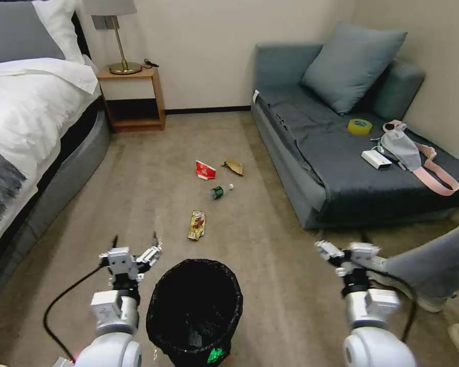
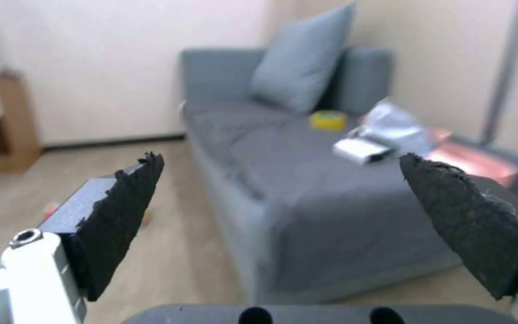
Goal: Pick up the trash bin, then pick up the garbage on the floor and place it into the trash bin.
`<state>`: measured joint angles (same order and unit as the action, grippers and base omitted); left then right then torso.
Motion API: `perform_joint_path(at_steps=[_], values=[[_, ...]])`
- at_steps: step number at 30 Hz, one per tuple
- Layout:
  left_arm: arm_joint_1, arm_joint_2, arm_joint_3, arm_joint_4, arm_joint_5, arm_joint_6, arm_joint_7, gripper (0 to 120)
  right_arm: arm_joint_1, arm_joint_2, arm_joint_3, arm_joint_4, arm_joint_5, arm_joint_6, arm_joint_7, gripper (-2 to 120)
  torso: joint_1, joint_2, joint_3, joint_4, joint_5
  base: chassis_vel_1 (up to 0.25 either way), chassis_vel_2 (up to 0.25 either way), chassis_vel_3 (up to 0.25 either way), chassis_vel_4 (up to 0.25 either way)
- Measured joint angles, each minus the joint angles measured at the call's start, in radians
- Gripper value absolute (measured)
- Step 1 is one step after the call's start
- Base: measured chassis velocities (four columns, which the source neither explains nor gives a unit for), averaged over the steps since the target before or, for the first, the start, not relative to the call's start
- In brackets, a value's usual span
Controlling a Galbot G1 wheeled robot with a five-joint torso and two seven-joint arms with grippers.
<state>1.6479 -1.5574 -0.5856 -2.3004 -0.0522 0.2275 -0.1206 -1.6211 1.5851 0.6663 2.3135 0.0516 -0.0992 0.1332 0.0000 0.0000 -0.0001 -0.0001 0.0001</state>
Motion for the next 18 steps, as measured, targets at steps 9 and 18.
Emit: perform_joint_path(at_steps=[9, 18], values=[[0.009, 0.045, -0.016, -0.03, -0.046, 0.052, -0.012, 100, -0.014, -0.042, 0.026, 0.045, 0.056, -0.021, 0.025, 100, 0.0, 0.0, 0.0, 0.0, 0.0, 0.0, 0.0, 0.0, 0.0], [0.025, 0.134, 0.056, -0.118, -0.337, 0.374, -0.215, 100, -0.007, -0.061, 0.024, 0.045, 0.064, -0.035, 0.029, 100, 0.0, 0.0, 0.0, 0.0001, -0.0002, 0.0, 0.0, 0.0, 0.0]])
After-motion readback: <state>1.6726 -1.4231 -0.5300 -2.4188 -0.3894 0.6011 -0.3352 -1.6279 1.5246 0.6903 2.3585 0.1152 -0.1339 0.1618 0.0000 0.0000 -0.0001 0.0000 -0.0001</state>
